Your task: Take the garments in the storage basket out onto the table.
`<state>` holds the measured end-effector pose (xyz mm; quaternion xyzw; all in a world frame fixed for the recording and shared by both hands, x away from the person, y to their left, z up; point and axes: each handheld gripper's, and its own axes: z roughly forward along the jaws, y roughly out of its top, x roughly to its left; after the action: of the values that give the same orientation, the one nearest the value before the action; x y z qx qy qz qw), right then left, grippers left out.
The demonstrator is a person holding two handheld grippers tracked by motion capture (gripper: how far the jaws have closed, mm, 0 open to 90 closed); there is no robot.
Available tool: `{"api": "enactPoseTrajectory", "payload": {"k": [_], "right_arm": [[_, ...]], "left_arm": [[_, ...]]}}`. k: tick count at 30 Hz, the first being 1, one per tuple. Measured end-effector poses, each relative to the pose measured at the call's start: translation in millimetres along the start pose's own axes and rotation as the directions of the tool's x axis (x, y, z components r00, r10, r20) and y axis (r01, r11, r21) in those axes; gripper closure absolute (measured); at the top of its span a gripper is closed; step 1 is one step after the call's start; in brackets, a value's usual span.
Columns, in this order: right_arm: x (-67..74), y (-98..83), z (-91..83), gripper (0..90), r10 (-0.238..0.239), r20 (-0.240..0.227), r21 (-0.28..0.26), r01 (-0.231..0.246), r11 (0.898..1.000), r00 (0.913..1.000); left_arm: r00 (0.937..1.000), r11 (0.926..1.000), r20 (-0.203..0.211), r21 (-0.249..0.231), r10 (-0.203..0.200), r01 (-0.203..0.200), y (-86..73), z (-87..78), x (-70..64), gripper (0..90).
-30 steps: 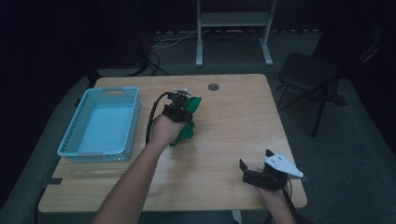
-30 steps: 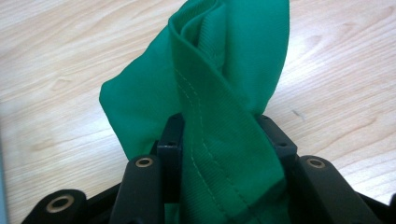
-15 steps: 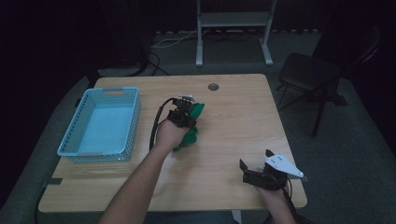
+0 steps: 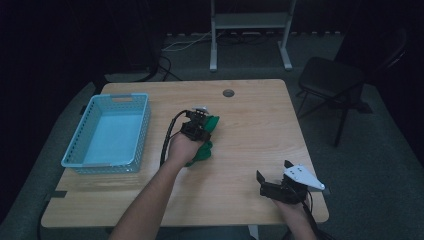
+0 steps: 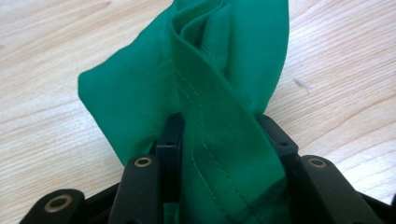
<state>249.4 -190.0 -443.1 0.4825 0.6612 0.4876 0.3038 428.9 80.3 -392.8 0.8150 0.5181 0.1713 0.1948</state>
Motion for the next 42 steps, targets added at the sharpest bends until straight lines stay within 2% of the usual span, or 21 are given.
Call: {"api": "enactPoseTrajectory", "payload": {"k": [7, 11, 15, 17, 18, 22, 24, 25, 26, 27, 42], "right_arm": [[-0.6, 0.0, -0.3, 0.0, 0.001, -0.002, 0.000, -0.001, 1.000, 1.0000], [-0.3, -0.1, -0.3, 0.0, -0.002, -0.003, 0.000, 0.002, 1.000, 1.0000], [-0.2, -0.1, -0.3, 0.0, -0.002, -0.003, 0.000, 0.002, 1.000, 1.0000], [-0.3, 0.0, -0.3, 0.0, -0.002, -0.003, 0.000, 0.002, 1.000, 1.0000], [-0.4, -0.1, -0.3, 0.0, -0.001, -0.003, 0.000, 0.001, 1.000, 1.0000], [-0.4, -0.1, -0.4, 0.0, -0.001, -0.003, 0.000, 0.001, 1.000, 1.0000], [-0.5, -0.2, -0.6, 0.0, -0.002, -0.002, -0.002, 0.002, 1.000, 1.0000], [-0.5, -0.1, -0.5, 0.0, -0.002, -0.002, -0.002, 0.002, 1.000, 1.0000], [-0.4, -0.1, -0.5, 0.0, -0.002, -0.003, -0.001, 0.002, 1.000, 1.0000], [-0.4, -0.1, -0.4, 0.0, -0.003, -0.003, -0.001, 0.003, 1.000, 1.0000], [-0.1, -0.1, -0.4, 0.0, -0.004, -0.002, 0.000, 0.004, 1.000, 1.0000]], "left_arm": [[1.0000, 1.0000, 0.005, 0.000, -0.006, 0.006, -2.6, 4.4, -0.3, 59.3], [0.9998, 0.9999, -0.014, 0.009, 0.015, -0.015, -4.0, 7.1, -3.3, 58.7], [0.9999, 0.9999, -0.011, 0.010, 0.011, -0.011, -3.6, 7.5, -3.9, 57.3], [0.9999, 0.9999, -0.001, 0.013, 0.010, -0.010, -3.3, 7.7, -3.5, 50.3], [1.0000, 0.9999, 0.009, 0.015, 0.003, -0.003, -3.1, 8.1, -3.5, 50.3], [0.9988, 0.9997, 0.048, 0.025, -0.006, 0.005, -2.1, 9.2, -4.8, 32.6], [0.9985, 0.9997, 0.053, 0.021, -0.011, 0.010, -1.9, 9.1, -4.8, 30.0], [0.9983, 0.9995, 0.054, 0.025, -0.022, 0.021, -1.6, 9.0, -3.9, 24.0], [0.9982, 0.9994, 0.054, 0.025, -0.025, 0.024, -1.4, 8.4, -3.3, 13.8], [0.9984, 0.9995, 0.050, 0.019, -0.024, 0.023, -1.3, 7.6, -2.9, 9.8], [0.9982, 0.9996, 0.058, 0.023, -0.018, 0.016, -1.4, 0.3, 2.9, 9.8]]}}
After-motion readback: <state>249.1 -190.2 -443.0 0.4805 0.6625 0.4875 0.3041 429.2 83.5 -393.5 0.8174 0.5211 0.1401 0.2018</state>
